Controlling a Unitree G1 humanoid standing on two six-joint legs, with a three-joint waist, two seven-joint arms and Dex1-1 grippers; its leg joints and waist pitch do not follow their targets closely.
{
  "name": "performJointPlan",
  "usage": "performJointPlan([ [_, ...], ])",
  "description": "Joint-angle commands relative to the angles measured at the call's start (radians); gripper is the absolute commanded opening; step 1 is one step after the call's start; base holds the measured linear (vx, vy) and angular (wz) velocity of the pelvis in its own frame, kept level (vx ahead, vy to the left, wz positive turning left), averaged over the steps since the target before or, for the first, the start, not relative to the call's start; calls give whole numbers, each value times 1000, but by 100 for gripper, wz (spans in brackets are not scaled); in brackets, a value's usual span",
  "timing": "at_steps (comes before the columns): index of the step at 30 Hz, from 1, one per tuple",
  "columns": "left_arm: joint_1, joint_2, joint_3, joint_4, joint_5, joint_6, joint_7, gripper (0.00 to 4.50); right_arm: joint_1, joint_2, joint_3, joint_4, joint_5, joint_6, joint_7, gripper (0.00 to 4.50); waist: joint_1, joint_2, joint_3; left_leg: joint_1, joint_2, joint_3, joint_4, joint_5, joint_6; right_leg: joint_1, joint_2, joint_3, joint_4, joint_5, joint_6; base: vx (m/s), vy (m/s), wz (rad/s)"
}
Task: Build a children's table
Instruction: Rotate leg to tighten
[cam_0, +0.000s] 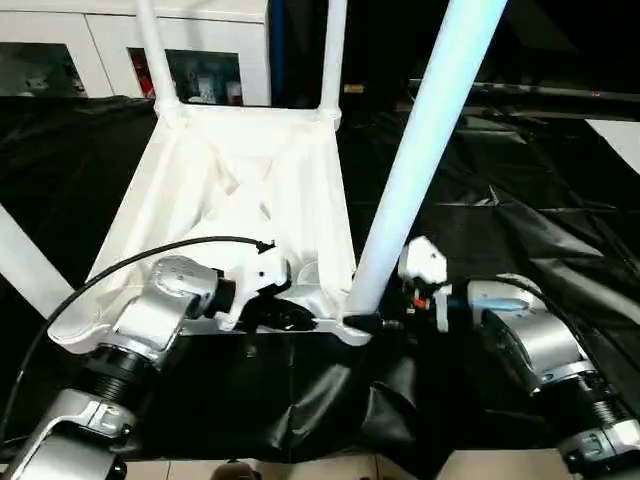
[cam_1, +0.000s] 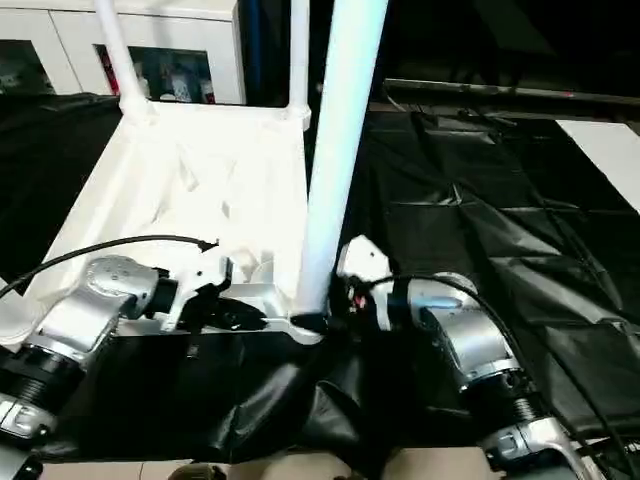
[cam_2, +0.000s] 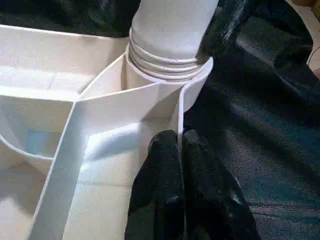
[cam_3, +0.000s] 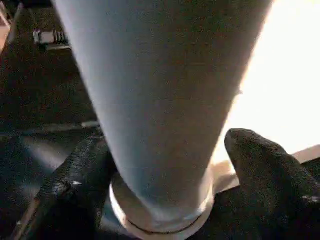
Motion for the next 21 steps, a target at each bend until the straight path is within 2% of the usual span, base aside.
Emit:
performJointPlan([
  [1,17,-15,-30,-3,-22,-2,-21,0,-6,-1,7,9,-23,-12,-2,331,-2,-7,-52,1,28,-3,-67,-210,46,45,-67,50,-78,-270,-183,0,0,0],
  [7,22,-15,-29,-11,-21,1,-16,0,-7,6,4,17,-18,-17,2,287,-1,-9,-53,2,29,-4,-67,-207,48,44,-67,50,-77,-268,-183,0,0,0],
  [9,26,-11,-28,-13,-21,-1,-15,0,-7,6,7,20,-13,-20,5,254,-1,-10,-53,1,29,-4,-67,-197,50,45,-67,50,-74,-252,-187,0,0,0],
  [14,31,-9,-27,-15,-19,-3,-9,0,0,11,11,20,-13,-23,12,247,-3,-10,-55,1,28,-3,-65,-190,51,46,-66,49,-72,-235,-192,0,0,0],
  [16,28,-19,-26,-3,-5,-4,23,0,17,30,2,21,-10,-17,-13,220,-3,-11,-56,1,28,-3,-65,-198,49,46,-67,50,-74,-254,-188,0,0,0],
  [18,20,-35,-23,12,6,-4,60,0,26,45,-6,32,-10,-11,-42,216,-3,-11,-56,2,28,-3,-66,-203,46,46,-68,50,-75,-268,-183,0,0,0],
  [21,5,-65,-17,36,23,3,123,0,35,63,-10,61,-24,-7,-88,205,-3,-12,-52,2,28,-6,-71,-242,32,43,-70,49,-86,-355,-161,0,0,0],
])
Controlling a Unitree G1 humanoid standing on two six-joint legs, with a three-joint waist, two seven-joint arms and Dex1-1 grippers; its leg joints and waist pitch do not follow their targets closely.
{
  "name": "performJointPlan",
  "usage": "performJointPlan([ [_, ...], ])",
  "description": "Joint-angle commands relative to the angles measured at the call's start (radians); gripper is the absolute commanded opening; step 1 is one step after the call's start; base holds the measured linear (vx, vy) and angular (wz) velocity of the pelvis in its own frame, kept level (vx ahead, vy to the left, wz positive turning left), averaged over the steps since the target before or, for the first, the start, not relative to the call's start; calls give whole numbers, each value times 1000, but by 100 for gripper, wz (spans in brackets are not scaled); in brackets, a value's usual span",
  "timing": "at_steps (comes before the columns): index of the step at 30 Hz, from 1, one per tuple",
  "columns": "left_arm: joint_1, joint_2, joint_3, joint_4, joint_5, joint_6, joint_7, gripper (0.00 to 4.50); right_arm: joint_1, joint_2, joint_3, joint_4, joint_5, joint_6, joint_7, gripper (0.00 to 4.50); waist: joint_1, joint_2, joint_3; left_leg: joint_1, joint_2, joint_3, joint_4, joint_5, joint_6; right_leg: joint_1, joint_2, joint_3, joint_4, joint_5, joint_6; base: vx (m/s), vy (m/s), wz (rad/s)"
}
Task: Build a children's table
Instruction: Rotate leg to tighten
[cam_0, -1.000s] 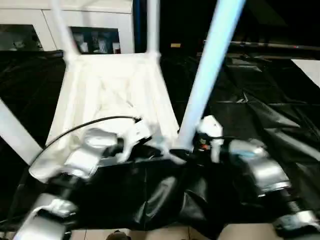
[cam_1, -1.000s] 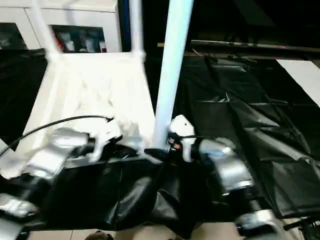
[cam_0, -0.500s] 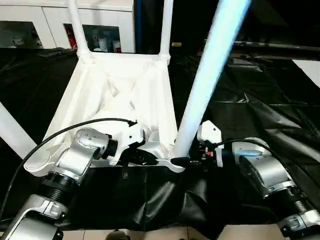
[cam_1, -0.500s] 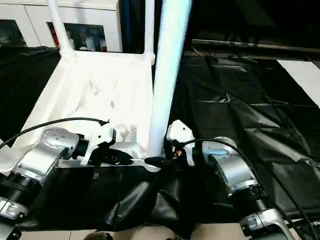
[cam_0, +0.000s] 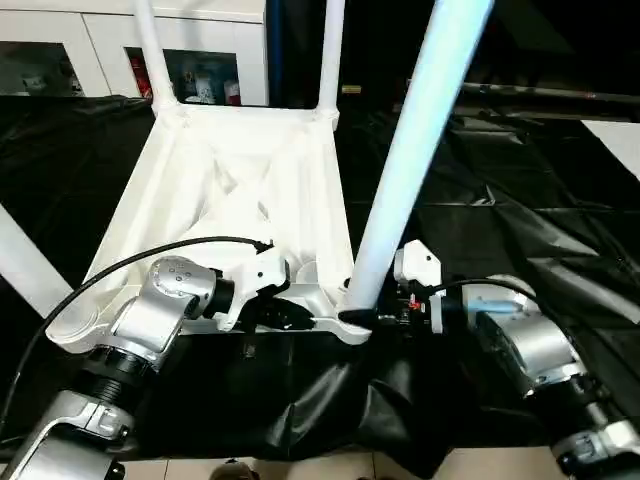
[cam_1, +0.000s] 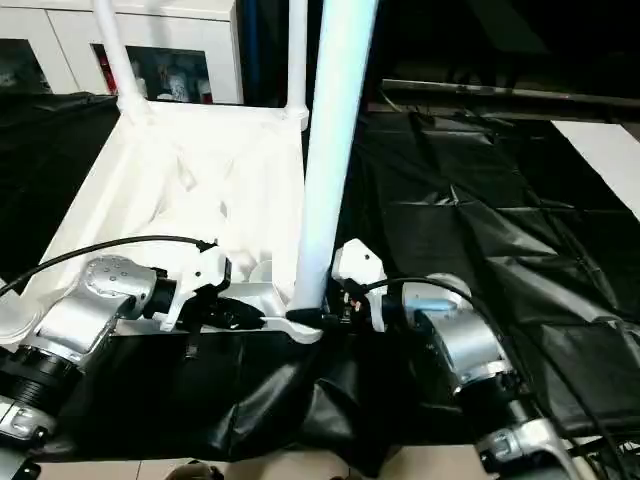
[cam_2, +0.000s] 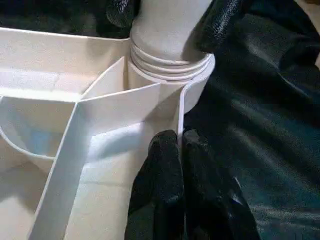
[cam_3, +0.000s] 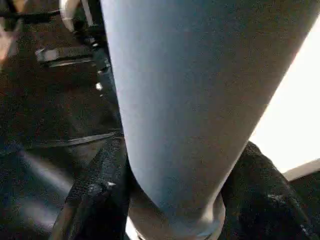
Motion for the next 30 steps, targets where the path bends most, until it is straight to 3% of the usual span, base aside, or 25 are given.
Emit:
performJointPlan([
  [1,-5,-64,-18,40,15,14,91,0,23,26,21,52,-44,13,-71,205,0,-4,-50,4,28,-6,-72,-261,25,36,-71,49,-93,-394,-154,0,0,0],
  [5,-32,-137,-17,76,46,47,219,0,17,91,7,99,-76,43,-226,204,-2,-4,-48,6,25,-11,-74,-291,8,33,-75,49,-108,-517,-110,0,0,0],
  [6,-49,-188,-17,101,65,73,303,0,7,147,-14,130,-91,73,-339,204,-3,-4,-47,5,24,-14,-75,-305,3,33,-75,45,-111,-552,-96,0,0,0],
  [9,-63,-235,-16,124,81,94,382,0,-14,203,-46,171,-105,98,-474,203,-13,-1,-47,7,20,-19,-76,-334,-16,27,-75,41,-120,-617,-67,0,0,0],
  [10,-73,-288,-21,139,93,119,436,0,-49,271,-89,227,-109,128,-634,202,-18,5,-47,9,20,-22,-76,-345,-18,25,-77,40,-124,-631,-62,0,0,0],
  [11,-76,-315,-27,146,100,127,455,0,-68,303,-104,252,-111,141,-700,202,-25,4,-46,8,20,-22,-77,-355,-21,22,-74,40,-124,-629,-64,0,0,0],
  [12,-78,-332,-37,151,106,130,462,0,-81,326,-110,266,-113,146,-738,202,-34,4,-47,4,17,-28,-79,-375,-27,28,-75,31,-127,-649,-52,0,0,0],
  [14,-81,-341,-43,156,112,127,466,0,-89,338,-109,271,-120,145,-754,202,-36,7,-51,0,19,-29,-82,-369,-22,34,-75,30,-128,-615,-49,0,0,0],
  [15,-87,-345,-53,165,118,114,462,0,-97,350,-97,268,-128,136,-748,202,-33,3,-53,3,18,-24,-84,-355,-8,29,-71,33,-130,-558,-51,0,0,0],
  [19,-94,-332,-51,170,124,99,451,0,-100,359,-103,257,-115,125,-711,202,-33,3,-52,7,20,-23,-87,-379,3,26,-69,35,-129,-536,-60,0,0,0],
  [21,-94,-302,-47,168,123,84,421,0,-103,346,-106,249,-103,123,-669,257,-33,1,-51,7,20,-21,-87,-382,7,24,-70,36,-130,-536,-62,0,0,0],
  [23,-92,-284,-42,166,122,71,400,0,-107,334,-109,247,-98,123,-648,271,-33,0,-51,6,20,-21,-87,-379,10,25,-72,37,-132,-546,-60,0,0,0],
  [25,-81,-245,-40,152,111,39,342,0,-111,288,-102,226,-82,123,-564,288,-28,0,-53,8,22,-20,-87,-365,19,25,-74,39,-132,-535,-63,0,0,0],
  [27,-71,-217,-39,137,103,28,306,0,-106,243,-82,195,-67,142,-464,315,-23,4,-56,7,26,-16,-86,-332,24,27,-71,43,-123,-455,-86,0,0,0],
  [30,-37,-161,-46,75,56,7,173,0,-68,113,-19,83,-43,108,-217,315,-13,5,-57,6,31,-11,-84,-300,37,32,-67,46,-109,-354,-125,0,0,0],
])
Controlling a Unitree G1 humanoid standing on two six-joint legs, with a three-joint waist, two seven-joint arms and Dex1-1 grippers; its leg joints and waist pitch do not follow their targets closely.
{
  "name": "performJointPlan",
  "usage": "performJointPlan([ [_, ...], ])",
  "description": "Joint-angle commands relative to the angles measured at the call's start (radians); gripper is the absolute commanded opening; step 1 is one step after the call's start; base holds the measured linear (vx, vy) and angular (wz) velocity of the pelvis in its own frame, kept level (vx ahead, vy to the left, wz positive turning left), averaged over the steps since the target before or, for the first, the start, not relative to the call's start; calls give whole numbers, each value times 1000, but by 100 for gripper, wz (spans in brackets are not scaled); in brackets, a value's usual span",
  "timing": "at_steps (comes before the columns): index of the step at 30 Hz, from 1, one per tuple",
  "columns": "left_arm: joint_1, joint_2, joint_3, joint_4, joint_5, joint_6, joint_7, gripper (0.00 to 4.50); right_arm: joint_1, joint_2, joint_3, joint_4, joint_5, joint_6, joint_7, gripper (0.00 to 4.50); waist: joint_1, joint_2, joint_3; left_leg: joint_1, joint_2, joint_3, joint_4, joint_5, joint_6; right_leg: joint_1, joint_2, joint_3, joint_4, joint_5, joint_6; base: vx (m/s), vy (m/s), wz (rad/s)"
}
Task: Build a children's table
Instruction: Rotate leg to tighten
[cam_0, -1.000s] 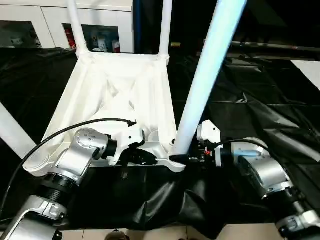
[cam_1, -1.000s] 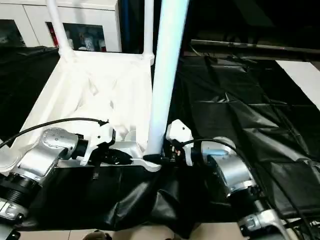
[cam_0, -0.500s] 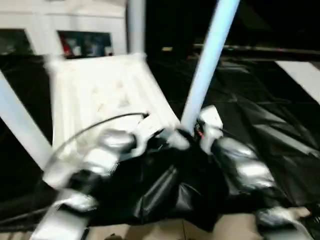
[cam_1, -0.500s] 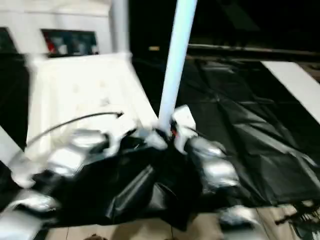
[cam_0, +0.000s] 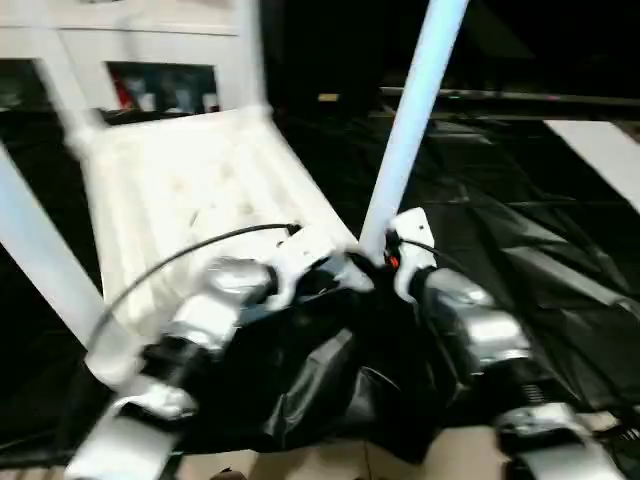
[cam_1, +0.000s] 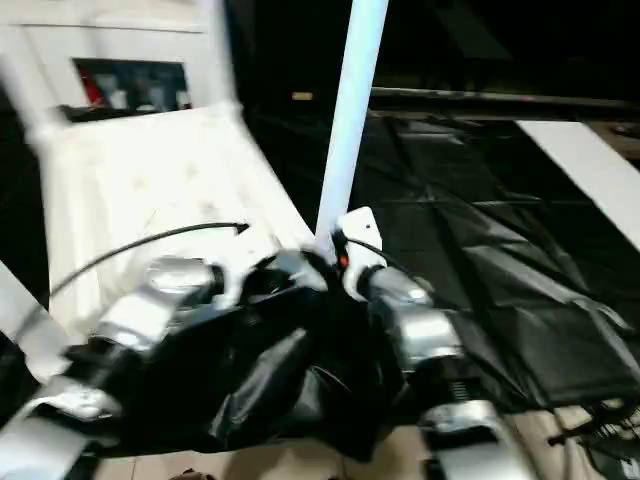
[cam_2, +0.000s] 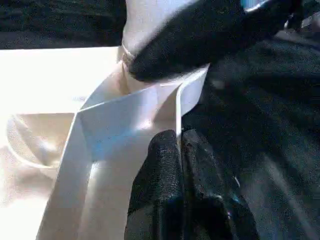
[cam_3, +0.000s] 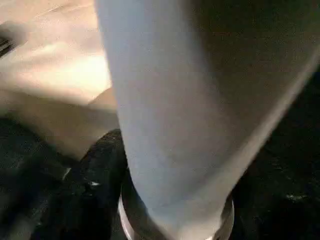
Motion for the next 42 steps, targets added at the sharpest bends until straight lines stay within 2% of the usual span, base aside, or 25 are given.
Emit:
performJointPlan([
  [1,29,-6,-50,-35,-52,-24,-110,0,12,-29,52,-67,36,4,155,315,7,2,-38,8,35,-5,-70,-294,45,32,-68,49,-81,-348,-137,0,0,0],
  [2,36,7,-50,-52,-67,-20,-141,0,18,-53,51,-88,49,11,198,315,8,2,-39,8,35,-3,-69,-289,49,31,-68,50,-80,-341,-144,56,-9,7],
  [3,42,27,-51,-67,-77,-17,-175,0,22,-80,48,-109,61,6,248,315,11,1,-43,4,34,-2,-67,-261,54,37,-68,50,-71,-302,-162,63,-8,4],
  [4,46,51,-55,-76,-79,-21,-204,0,29,-111,51,-127,70,-16,302,315,17,5,-47,5,34,1,-63,-216,61,36,-66,49,-63,-231,-184,63,-8,4],
  [5,46,56,-55,-77,-79,-24,-209,0,30,-118,52,-129,72,-18,315,315,17,3,-47,3,34,1,-60,-199,66,38,-65,47,-59,-198,-195,56,-1,2],
  [6,47,62,-55,-77,-81,-26,-218,0,32,-129,54,-135,77,-16,339,315,19,6,-47,0,33,4,-55,-145,84,40,-62,46,-48,-114,-221,0,0,0],
  [7,47,64,-54,-77,-83,-26,-221,0,33,-133,56,-137,79,-15,349,315,21,12,-49,0,33,4,-54,-137,88,42,-62,45,-45,-97,-229,0,0,0],
  [10,57,93,-52,-84,-96,-37,-271,0,44,-174,73,-157,90,-21,420,315,26,12,-50,-2,34,4,-51,-121,91,47,-62,42,-39,-68,-244,0,0,0],
  [11,60,102,-52,-87,-99,-40,-283,0,47,-183,78,-163,92,-23,434,315,27,12,-50,0,35,5,-51,-123,91,46,-62,43,-39,-67,-246,0,0,0],
  [12,67,118,-48,-94,-103,-37,-301,0,50,-195,84,-174,94,-24,464,315,32,7,-47,0,35,7,-50,-132,92,47,-62,43,-40,-80,-243,0,0,0],
  [14,68,122,-47,-94,-103,-36,-304,0,50,-195,85,-175,94,-26,469,300,35,10,-48,1,36,7,-51,-140,89,46,-65,44,-41,-100,-240,0,0,0],
  [15,70,126,-47,-95,-105,-35,-302,0,48,-197,89,-173,90,-30,479,283,37,8,-47,3,36,7,-52,-149,83,44,-66,45,-44,-119,-238,0,0,0],
  [17,71,127,-46,-97,-106,-34,-301,0,47,-199,94,-168,84,-38,483,279,38,7,-46,2,36,6,-54,-158,72,45,-67,45,-46,-146,-231,0,0,0],
  [18,74,128,-44,-99,-108,-32,-301,0,46,-200,99,-161,76,-46,487,256,37,7,-46,2,36,6,-55,-170,64,45,-67,46,-47,-167,-224,0,0,0],
  [24,82,133,-42,-106,-113,-31,-301,0,32,-194,111,-137,66,-60,494,210,36,1,-42,0,34,5,-54,-159,66,44,-67,47,-46,-179,-212,0,0,0],
  [30,86,133,-37,-113,-114,-27,-298,0,31,-193,120,-123,59,-74,504,201,36,-1,-40,1,33,5,-53,-161,67,43,-67,48,-46,-185,-211,0,0,0],
  [33,78,121,-25,-92,-94,-20,-238,0,44,-157,97,-101,74,-69,456,199,36,-2,-41,1,33,5,-53,-164,67,43,-67,48,-46,-186,-214,0,0,0],
  [35,70,111,-20,-81,-86,-13,-207,0,47,-142,84,-87,79,-63,428,199,35,-3,-37,1,33,4,-56,-189,58,42,-68,48,-52,-232,-205,0,0,0],
  [36,57,91,-13,-64,-76,-5,-163,0,47,-120,68,-56,73,-64,373,199,32,-2,-32,5,33,4,-61,-228,44,37,-69,50,-62,-306,-188,0,0,0],
  [37,46,76,-9,-50,-65,3,-125,0,47,-101,56,-31,63,-65,324,199,33,0,-31,5,32,2,-63,-245,36,37,-70,49,-64,-337,-182,0,0,0],
  [38,36,61,-7,-36,-53,5,-87,0,47,-81,46,-7,49,-72,267,199,31,-2,-29,5,31,-1,-66,-271,23,38,-74,48,-72,-407,-159,0,0,0],
  [40,16,5,-12,-11,-23,26,11,0,40,-6,16,50,10,-50,61,199,25,0,-25,3,29,-6,-70,-291,4,35,-76,47,-82,-493,-127,-56,-7,-4],
  [41,13,-7,-14,-9,-17,32,29,0,39,10,12,58,3,-43,26,198,21,1,-25,4,29,-8,-71,-299,-7,35,-77,46,-84,-519,-116,-57,-6,-7],
  [42,11,-33,-21,-10,-14,50,53,0,35,46,-1,72,-4,-26,-46,198,11,1,-28,-1,26,-17,-74,-313,-15,40,-81,41,-91,-582,-84,0,0,0],
])
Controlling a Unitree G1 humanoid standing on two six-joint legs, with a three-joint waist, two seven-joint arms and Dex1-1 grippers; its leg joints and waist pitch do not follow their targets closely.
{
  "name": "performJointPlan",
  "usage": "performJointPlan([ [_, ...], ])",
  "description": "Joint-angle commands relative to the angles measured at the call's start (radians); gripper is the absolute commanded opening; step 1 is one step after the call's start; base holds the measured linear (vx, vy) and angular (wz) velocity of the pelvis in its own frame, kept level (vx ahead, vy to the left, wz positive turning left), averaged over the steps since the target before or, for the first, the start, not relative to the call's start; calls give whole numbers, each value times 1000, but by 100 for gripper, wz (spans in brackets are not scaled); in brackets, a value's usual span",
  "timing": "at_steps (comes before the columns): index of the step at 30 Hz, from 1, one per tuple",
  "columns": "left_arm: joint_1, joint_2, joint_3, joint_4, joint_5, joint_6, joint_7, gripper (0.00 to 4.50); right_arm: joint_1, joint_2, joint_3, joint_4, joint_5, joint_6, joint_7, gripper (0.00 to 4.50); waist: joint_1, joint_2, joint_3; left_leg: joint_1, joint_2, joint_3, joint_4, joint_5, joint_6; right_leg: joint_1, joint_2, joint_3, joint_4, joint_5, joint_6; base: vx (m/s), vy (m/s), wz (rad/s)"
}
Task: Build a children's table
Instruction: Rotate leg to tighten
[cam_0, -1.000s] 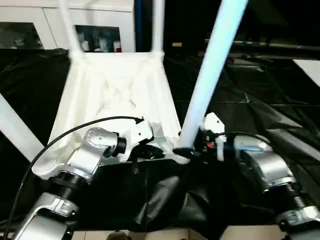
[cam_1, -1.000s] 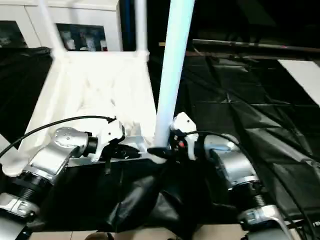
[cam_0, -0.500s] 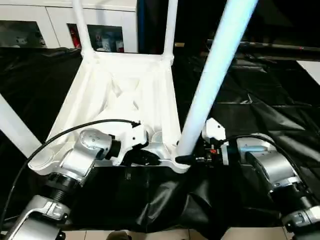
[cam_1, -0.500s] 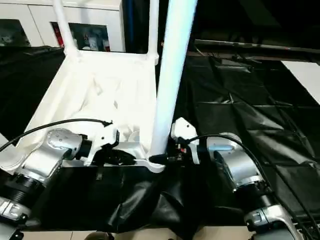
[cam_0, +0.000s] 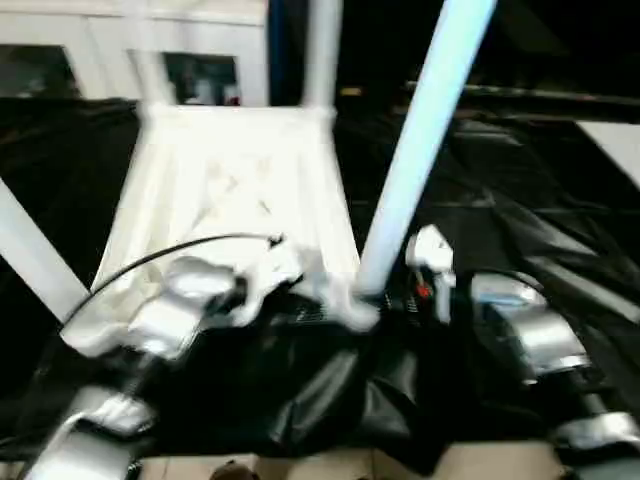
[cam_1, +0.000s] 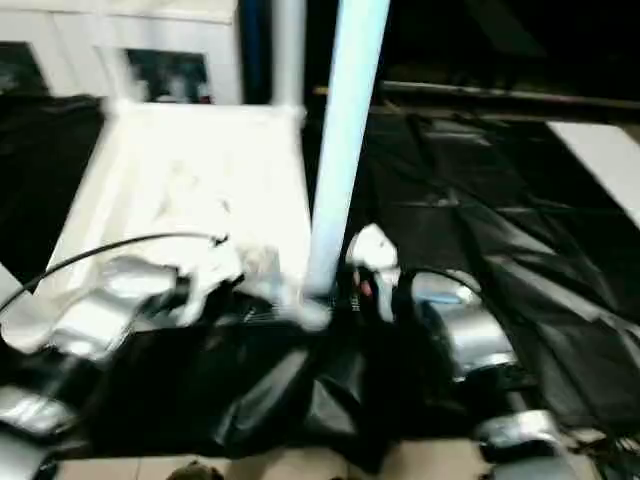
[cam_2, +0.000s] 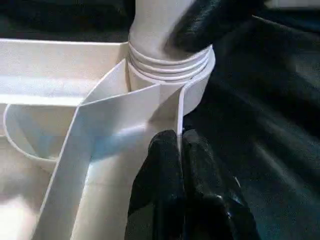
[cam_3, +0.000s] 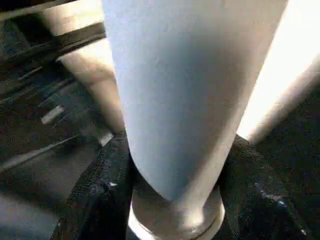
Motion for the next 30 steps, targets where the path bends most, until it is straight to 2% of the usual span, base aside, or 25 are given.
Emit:
performJointPlan([
  [1,3,-65,-33,16,-2,39,57,0,12,62,26,67,-41,70,-125,198,1,0,-41,-3,24,-19,-79,-314,-14,37,-80,42,-104,-580,-80,0,0,0],
  [2,3,-65,-33,16,-2,39,57,0,12,62,26,67,-41,70,-125,198,0,1,-39,0,23,-19,-79,-323,-12,32,-78,41,-107,-589,-77,0,0,0],
  [3,2,-93,-42,14,2,55,82,0,9,101,13,76,-47,79,-196,197,-2,6,-40,6,22,-21,-77,-344,-8,28,-80,40,-112,-614,-72,0,0,0],
  [4,1,-119,-50,15,7,66,105,0,4,136,0,85,-52,86,-263,197,-7,12,-41,6,22,-21,-78,-356,-10,25,-77,40,-114,-611,-74,0,0,0],
  [7,-2,-180,-83,25,30,83,146,0,-9,225,4,96,-68,81,-362,197,-18,14,-43,3,23,-25,-82,-381,-21,26,-74,36,-114,-591,-75,0,0,0],
  [11,-7,-192,-94,33,45,80,157,0,-9,251,23,85,-68,56,-346,197,-20,18,-44,6,24,-25,-85,-404,-14,25,-71,36,-115,-546,-81,0,0,0],
  [12,-9,-187,-93,33,48,78,159,0,-5,252,29,71,-55,51,-315,232,-19,18,-45,6,25,-23,-86,-406,-11,25,-70,38,-113,-517,-89,0,0,0],
  [14,-9,-184,-92,31,49,79,160,0,-3,252,27,67,-52,54,-310,267,-20,18,-45,4,25,-24,-87,-406,-11,26,-70,39,-111,-505,-94,0,0,0],
  [16,-5,-165,-88,25,48,73,145,0,-1,230,29,53,-53,57,-279,276,-17,16,-46,9,25,-20,-85,-404,-5,22,-70,42,-112,-493,-100,0,0,0],
  [18,1,-138,-80,17,46,64,118,0,3,190,44,27,-62,57,-212,301,-13,13,-47,5,26,-18,-85,-375,7,28,-71,44,-108,-467,-106,0,0,0],
  [20,6,-121,-77,12,41,55,95,0,5,160,55,12,-61,50,-158,301,-11,13,-48,3,27,-16,-84,-351,12,29,-70,45,-104,-431,-113,0,0,0],
  [21,13,-93,-72,4,33,35,59,0,12,119,65,-12,-46,38,-69,301,-11,8,-47,1,27,-13,-83,-334,18,30,-70,46,-102,-408,-121,0,0,0],
  [22,17,-82,-70,-2,28,36,43,0,15,103,69,-22,-40,35,-38,301,-8,9,-48,-1,27,-14,-82,-322,26,34,-71,45,-99,-401,-125,0,0,0],
  [24,26,-54,-67,-16,15,35,2,0,21,65,76,-47,-24,30,32,301,-7,10,-49,2,28,-11,-80,-314,37,32,-71,46,-100,-403,-131,0,0,0],
  [26,42,-10,-63,-41,-13,6,-74,0,25,18,86,-75,-8,26,115,301,-4,15,-55,1,29,-10,-77,-271,39,35,-71,47,-92,-346,-151,0,0,0],
  [27,47,6,-61,-52,-23,4,-101,0,26,1,90,-85,-2,27,146,301,-1,15,-62,-4,31,-8,-72,-206,48,43,-66,45,-74,-215,-185,51,-5,0],
  [29,55,32,-56,-73,-45,-19,-154,0,32,-32,100,-105,8,30,213,301,-2,19,-59,-6,28,-6,-70,-188,57,43,-62,44,-71,-170,-202,26,-3,0],
  [30,61,45,-53,-87,-60,-14,-184,0,36,-47,105,-115,12,32,246,301,3,24,-64,-1,29,-5,-65,-167,63,45,-63,43,-63,-121,-218,55,13,0],
])
